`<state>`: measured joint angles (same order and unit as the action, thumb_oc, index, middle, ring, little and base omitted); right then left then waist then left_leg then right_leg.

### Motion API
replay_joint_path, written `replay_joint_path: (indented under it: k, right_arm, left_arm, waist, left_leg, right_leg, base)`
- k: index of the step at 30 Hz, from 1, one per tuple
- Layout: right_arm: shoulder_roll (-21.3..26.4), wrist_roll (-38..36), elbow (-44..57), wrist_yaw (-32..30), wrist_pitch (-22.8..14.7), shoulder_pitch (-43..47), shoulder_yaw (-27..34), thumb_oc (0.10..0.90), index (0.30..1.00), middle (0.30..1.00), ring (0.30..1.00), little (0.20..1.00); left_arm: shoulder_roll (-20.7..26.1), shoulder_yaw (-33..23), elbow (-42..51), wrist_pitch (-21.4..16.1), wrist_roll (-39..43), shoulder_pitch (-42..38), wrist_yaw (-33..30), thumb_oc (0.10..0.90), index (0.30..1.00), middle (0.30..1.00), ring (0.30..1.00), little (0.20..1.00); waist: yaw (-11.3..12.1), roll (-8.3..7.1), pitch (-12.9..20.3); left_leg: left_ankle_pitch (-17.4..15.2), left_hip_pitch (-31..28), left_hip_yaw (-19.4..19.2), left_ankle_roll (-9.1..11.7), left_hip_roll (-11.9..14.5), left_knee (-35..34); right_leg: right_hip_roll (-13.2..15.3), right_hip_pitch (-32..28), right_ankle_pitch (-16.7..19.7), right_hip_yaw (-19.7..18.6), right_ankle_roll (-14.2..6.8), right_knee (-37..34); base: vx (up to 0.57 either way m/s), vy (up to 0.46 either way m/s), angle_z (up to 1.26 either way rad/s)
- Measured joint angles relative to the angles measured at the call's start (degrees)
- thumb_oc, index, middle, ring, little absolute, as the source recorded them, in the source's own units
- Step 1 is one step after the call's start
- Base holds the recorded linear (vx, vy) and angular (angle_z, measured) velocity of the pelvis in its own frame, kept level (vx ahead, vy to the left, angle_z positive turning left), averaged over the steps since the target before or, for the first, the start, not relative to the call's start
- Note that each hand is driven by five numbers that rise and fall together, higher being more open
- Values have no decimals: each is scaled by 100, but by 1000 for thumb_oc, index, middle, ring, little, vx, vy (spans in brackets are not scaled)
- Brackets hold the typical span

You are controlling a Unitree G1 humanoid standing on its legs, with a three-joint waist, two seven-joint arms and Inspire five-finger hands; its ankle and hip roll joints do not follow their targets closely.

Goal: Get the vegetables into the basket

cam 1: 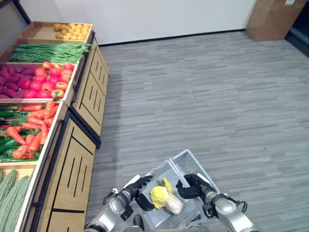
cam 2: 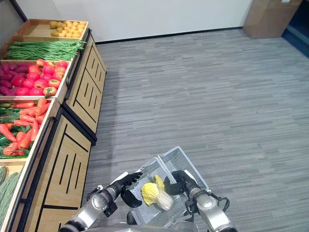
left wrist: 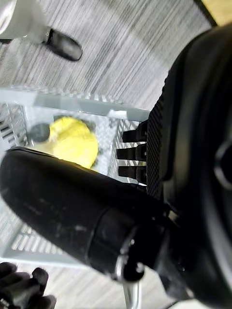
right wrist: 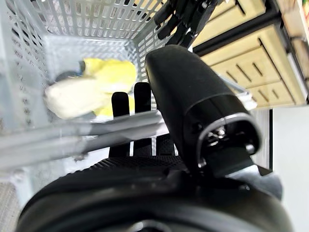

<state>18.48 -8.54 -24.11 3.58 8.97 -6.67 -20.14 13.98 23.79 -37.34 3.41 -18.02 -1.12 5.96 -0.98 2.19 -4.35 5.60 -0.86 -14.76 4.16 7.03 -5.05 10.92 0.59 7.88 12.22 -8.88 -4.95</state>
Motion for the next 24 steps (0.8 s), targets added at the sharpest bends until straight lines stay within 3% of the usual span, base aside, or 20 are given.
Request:
replay_joint_path:
  k: [4,11,19,23,24]
  right_arm:
    - [-77,161,-532,-114,-22,-69,0,400,300,300,300,300]
    - [-234,870,-1624,-288,-459,228,-41,400,300,300,300,300]
    - [-623,943,-3357,-662,-737,834,248,400,300,300,300,300]
    - [-584,929,-3803,-921,-671,891,616,400,300,300,300,300]
    - [-543,859,-4012,-968,-711,906,845,400,300,300,300,300]
  left_arm:
    - [-236,0,-295,-15,10,-11,-222,900,1000,1000,1000,1000]
    - [-887,-95,-1610,-31,233,-171,-488,900,1000,1000,1000,1000]
    - [-843,-134,-1388,-54,748,-75,-801,900,1000,1000,1000,1000]
    - [-726,-815,-1671,44,1392,-51,-1160,900,1000,1000,1000,1000]
    - [-442,-1009,-1709,75,1774,17,-1182,900,1000,1000,1000,1000]
  waist:
    - [2,-3,0]
    - [-9,-4,2]
    - [4,17,24]
    - [36,62,75]
    - [26,71,85]
  left_leg:
    - [-14,-18,-14,-18,-6,0]
    - [-40,-70,-60,-42,6,0]
    - [-46,-76,-46,-50,12,0]
    - [-38,-72,13,-38,9,1]
    - [-38,-76,15,-37,12,1]
  right_leg:
    - [6,-11,-16,-11,-20,-1]
    - [-8,-28,-32,-71,-25,0]
    - [-18,-46,-24,-71,-13,0]
    - [-13,-87,-44,4,-6,0]
    - [-18,-93,-46,13,-3,0]
  base:
    - [0,0,0]
    - [-4,-5,-3]
    - [0,-1,1]
    - [4,-8,8]
    - [5,-7,3]
